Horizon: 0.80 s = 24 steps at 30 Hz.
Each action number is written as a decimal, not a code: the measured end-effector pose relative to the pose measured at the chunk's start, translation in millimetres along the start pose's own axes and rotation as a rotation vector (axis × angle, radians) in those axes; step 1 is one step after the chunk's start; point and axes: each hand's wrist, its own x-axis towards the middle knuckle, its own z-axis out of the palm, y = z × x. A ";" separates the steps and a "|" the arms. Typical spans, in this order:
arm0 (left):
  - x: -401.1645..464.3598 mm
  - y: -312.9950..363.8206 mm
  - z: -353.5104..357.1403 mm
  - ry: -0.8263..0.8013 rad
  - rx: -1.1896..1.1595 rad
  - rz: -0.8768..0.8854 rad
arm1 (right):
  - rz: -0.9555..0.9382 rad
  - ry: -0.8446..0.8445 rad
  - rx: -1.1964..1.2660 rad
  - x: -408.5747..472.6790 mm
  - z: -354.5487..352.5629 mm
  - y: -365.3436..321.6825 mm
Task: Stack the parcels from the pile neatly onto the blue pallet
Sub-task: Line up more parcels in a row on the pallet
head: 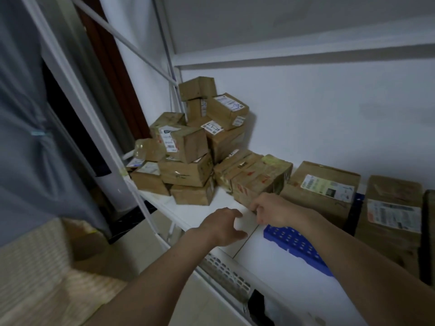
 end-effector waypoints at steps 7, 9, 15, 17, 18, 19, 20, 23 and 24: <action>10.4 -22.5 -19.1 0.089 -0.047 0.007 | -0.081 0.125 0.083 12.6 -15.1 -26.4; 18.4 -32.0 -22.9 0.113 -0.045 0.021 | -0.075 0.155 0.070 15.9 -19.4 -35.2; 48.0 -65.7 -57.0 0.253 -0.184 0.134 | -0.049 0.238 0.040 51.7 -22.2 -56.8; 56.7 -81.1 -75.5 0.327 -0.256 0.165 | -0.046 0.292 0.031 70.4 -24.8 -68.8; 60.5 -90.4 -85.3 0.395 -0.280 0.169 | -0.036 0.329 0.037 81.5 -26.6 -75.6; 64.1 -101.4 -95.5 0.472 -0.313 0.181 | -0.018 0.370 0.045 92.6 -28.6 -83.3; 67.5 -113.3 -106.4 0.550 -0.348 0.197 | 0.000 0.408 0.037 104.3 -30.9 -91.2; 77.8 -152.4 -139.4 0.787 -0.390 0.221 | 0.075 0.474 -0.004 141.4 -34.8 -114.9; 83.2 -168.6 -149.6 0.855 -0.415 0.219 | 0.125 0.499 0.025 154.2 -33.8 -122.7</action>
